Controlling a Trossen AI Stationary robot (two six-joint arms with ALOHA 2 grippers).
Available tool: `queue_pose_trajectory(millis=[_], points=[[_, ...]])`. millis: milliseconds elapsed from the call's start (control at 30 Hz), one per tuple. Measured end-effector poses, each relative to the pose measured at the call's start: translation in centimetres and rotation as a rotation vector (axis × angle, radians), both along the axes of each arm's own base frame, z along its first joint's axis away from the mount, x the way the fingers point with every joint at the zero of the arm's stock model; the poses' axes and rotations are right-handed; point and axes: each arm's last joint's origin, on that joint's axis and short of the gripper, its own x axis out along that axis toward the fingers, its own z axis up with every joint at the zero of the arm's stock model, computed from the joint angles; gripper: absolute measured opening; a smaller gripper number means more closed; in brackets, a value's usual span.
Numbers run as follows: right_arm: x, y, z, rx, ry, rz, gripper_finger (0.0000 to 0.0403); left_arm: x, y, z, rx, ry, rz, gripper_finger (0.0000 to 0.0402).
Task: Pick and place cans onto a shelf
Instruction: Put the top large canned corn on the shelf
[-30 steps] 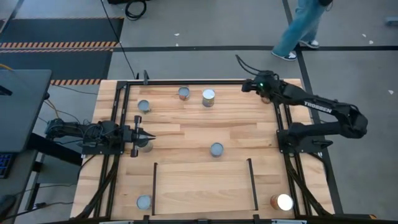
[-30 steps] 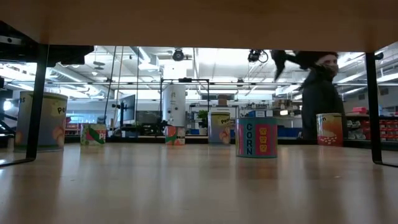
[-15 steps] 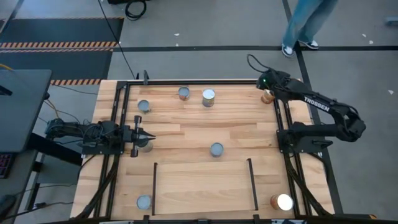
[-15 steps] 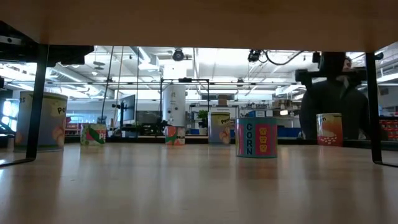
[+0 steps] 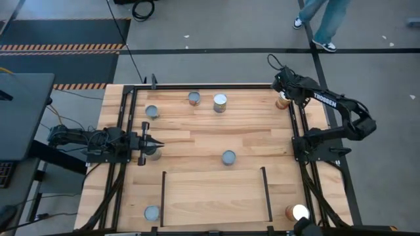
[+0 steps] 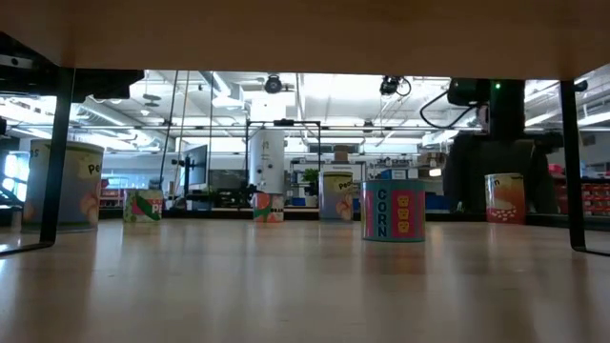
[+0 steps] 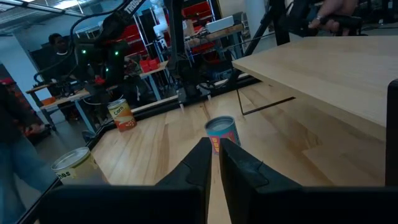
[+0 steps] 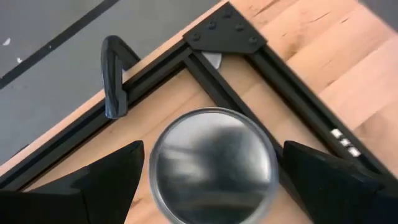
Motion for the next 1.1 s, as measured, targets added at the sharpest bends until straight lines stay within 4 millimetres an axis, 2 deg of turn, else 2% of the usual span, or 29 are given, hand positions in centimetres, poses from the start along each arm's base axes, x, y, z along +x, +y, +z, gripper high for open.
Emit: queue_pose_trajectory(millis=[400,700,900,1100], points=[[0.5,-0.9,-1.6,0.054,0.044,-0.003,0.0385,0.0,0.0,0.0,0.0,0.0,0.0,0.0039],[0.4,-0.7,-2.0,0.096,0.089,-0.001,0.032,0.0,0.0,0.0,0.0,0.0,0.0,0.0039],[1.1,0.6,-0.9,0.054,0.072,0.06,0.0319,0.0,0.0,0.0,0.0,0.0,0.0,0.0039],[3.3,3.7,1.6,-0.02,-0.028,0.262,0.0319,0.0,0.0,0.0,0.0,0.0,0.0,0.0039]])
